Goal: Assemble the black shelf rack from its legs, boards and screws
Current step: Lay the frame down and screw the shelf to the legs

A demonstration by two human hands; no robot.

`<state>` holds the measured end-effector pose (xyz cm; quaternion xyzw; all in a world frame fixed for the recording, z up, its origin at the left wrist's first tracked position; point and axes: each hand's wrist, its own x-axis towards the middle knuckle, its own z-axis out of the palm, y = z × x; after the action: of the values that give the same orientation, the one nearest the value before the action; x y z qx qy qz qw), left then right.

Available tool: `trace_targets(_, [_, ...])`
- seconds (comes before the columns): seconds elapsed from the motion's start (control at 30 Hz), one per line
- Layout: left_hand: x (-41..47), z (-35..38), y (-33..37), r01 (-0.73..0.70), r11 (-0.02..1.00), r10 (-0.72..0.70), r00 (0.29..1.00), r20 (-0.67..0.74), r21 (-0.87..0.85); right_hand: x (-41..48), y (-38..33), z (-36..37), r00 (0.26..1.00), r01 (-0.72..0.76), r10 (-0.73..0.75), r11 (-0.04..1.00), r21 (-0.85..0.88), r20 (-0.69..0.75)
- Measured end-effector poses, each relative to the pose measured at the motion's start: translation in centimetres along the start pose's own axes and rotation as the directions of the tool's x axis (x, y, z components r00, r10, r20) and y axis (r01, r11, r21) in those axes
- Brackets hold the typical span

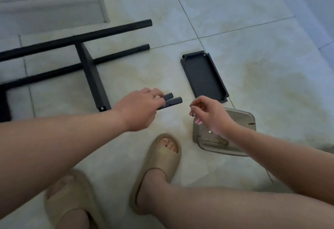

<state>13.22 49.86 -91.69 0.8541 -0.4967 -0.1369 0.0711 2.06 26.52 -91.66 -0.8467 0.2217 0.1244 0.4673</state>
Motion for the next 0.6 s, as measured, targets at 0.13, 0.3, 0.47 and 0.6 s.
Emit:
trace_targets(0.13, [-3.2, -2.5, -6.2, 0.279, 0.945, -0.299, 0.948, -0.109, -0.169, 0.7, -5.4, 4.7, 0.997, 0.007, -0.015, 0.995, 0.101, 0.079])
trace_targets(0.3, [-7.7, -2.7, -12.6, 0.558, 0.749, -0.602, 0.798, -0.015, -0.358, 1.6, -10.2, 10.5, 0.966, -0.036, -0.021, 0.976, 0.214, 0.257])
trace_targets(0.47, [-12.2, 2.9, -14.1, 0.626, 0.574, -0.704, 0.706, 0.071, -0.528, 2.3, -11.8, 14.9, 0.924, -0.090, -0.018, 0.960, 0.265, 0.381])
trace_targets(0.6, [-13.4, 5.5, -14.1, 0.618, 0.526, -0.621, 0.749, 0.232, -0.584, 2.1, -10.7, 15.5, 0.873, -0.096, -0.031, 0.967, 0.234, 0.487])
